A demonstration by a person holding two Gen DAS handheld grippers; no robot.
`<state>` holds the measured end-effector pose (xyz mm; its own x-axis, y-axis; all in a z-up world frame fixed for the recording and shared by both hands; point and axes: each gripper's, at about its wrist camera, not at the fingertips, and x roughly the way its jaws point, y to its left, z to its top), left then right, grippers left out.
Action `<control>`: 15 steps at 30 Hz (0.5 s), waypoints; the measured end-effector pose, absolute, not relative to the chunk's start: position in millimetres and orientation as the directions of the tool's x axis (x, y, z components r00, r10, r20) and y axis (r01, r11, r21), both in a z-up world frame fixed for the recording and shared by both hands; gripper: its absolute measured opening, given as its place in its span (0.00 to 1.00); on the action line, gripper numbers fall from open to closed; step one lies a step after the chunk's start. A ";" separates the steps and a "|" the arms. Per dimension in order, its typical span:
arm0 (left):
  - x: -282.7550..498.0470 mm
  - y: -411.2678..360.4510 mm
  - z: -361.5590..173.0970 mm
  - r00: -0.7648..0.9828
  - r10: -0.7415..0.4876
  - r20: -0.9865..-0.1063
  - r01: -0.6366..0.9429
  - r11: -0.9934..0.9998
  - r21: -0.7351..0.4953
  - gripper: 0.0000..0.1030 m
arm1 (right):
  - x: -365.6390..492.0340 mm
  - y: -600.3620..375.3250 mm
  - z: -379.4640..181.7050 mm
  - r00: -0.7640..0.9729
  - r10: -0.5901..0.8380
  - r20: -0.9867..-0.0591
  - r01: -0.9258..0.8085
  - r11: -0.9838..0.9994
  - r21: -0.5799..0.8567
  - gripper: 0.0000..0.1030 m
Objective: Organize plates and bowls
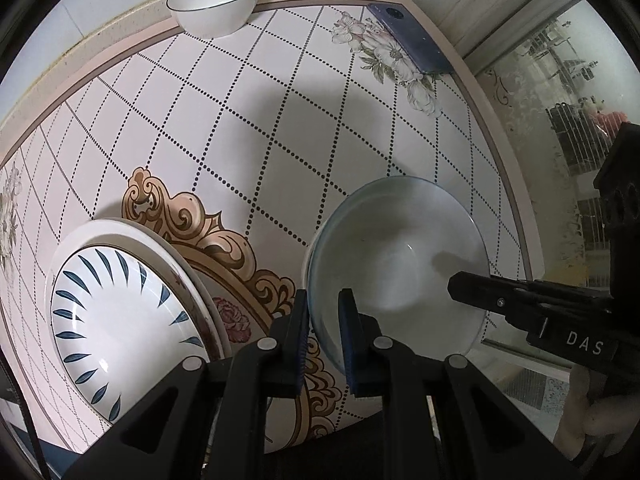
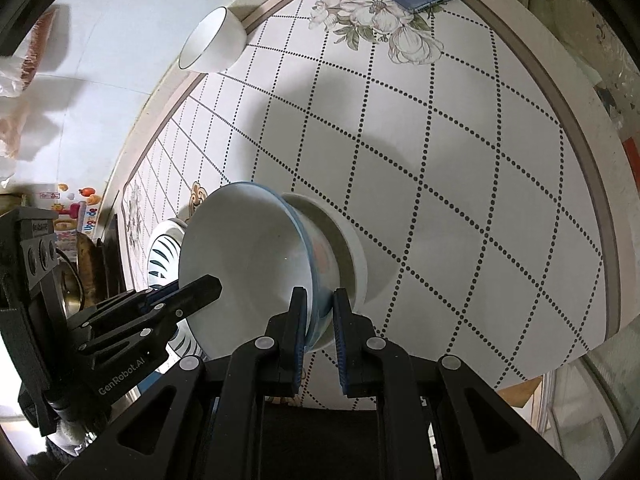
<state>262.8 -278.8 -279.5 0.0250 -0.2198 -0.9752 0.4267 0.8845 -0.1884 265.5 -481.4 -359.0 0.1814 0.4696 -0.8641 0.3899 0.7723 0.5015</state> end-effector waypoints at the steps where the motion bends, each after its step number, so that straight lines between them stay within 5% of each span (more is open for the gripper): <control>1: 263.4 -278.7 -280.9 0.022 -0.218 -0.976 0.424 0.886 -0.188 0.12 | 266.8 -480.7 -360.1 0.177 0.469 -0.865 0.389 0.774 0.499 0.14; 15: 266.5 -283.1 -296.0 -0.014 -0.199 -0.980 0.423 0.887 -0.186 0.12 | 275.0 -478.7 -368.8 0.136 0.459 -0.878 0.389 0.790 0.474 0.14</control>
<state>266.5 -283.1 -296.0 -0.0138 -0.1987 -0.9800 0.4227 0.8870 -0.1858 275.0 -478.7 -368.8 0.1361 0.4593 -0.8778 0.3891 0.7900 0.4738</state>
